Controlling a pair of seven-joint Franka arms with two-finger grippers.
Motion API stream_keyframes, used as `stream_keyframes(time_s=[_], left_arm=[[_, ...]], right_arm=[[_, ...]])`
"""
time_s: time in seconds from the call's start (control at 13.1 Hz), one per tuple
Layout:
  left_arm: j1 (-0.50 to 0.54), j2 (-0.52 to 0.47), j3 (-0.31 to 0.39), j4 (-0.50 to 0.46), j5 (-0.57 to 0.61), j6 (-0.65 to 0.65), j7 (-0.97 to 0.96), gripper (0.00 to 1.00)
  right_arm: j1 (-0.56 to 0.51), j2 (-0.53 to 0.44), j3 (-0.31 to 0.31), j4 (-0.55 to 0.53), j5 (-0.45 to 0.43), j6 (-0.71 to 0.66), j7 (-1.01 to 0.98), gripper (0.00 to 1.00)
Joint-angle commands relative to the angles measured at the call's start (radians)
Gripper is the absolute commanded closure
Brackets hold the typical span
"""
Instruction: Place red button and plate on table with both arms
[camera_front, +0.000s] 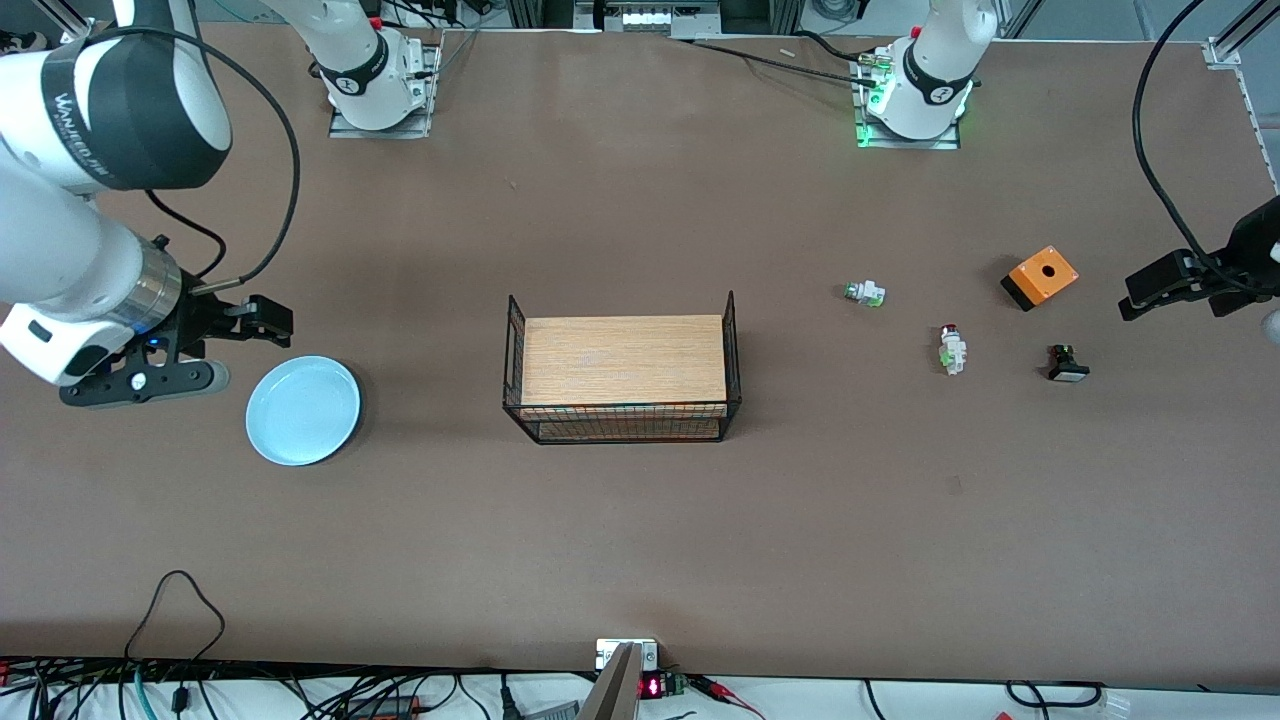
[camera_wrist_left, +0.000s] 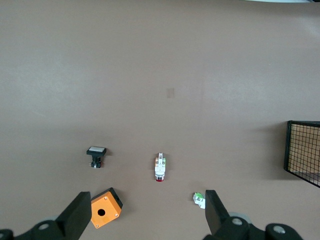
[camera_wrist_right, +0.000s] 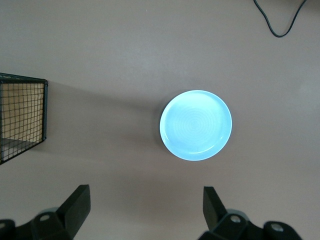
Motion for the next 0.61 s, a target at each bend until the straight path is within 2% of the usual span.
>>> stream_keyframes(time_s=[0.0,0.31,0.46,0.54], left_arm=[[0.004,-0.006,-0.001,0.004,0.000,-0.004,0.021,0.00],[0.004,-0.006,0.000,0.003,0.000,0.001,0.022,0.00],[0.004,-0.006,0.000,0.003,0.000,0.001,0.022,0.00],[0.004,-0.006,0.000,0.003,0.000,0.001,0.022,0.00]], right_arm=[[-0.001,-0.141,-0.002,-0.185,0.048,0.055,0.000,0.00],[0.001,-0.178,-0.002,-0.228,0.073,0.100,-0.003,0.00],[-0.008,-0.178,-0.002,-0.216,0.075,0.054,-0.010,0.00],[-0.012,-0.164,-0.002,-0.181,0.070,-0.022,-0.010,0.00]])
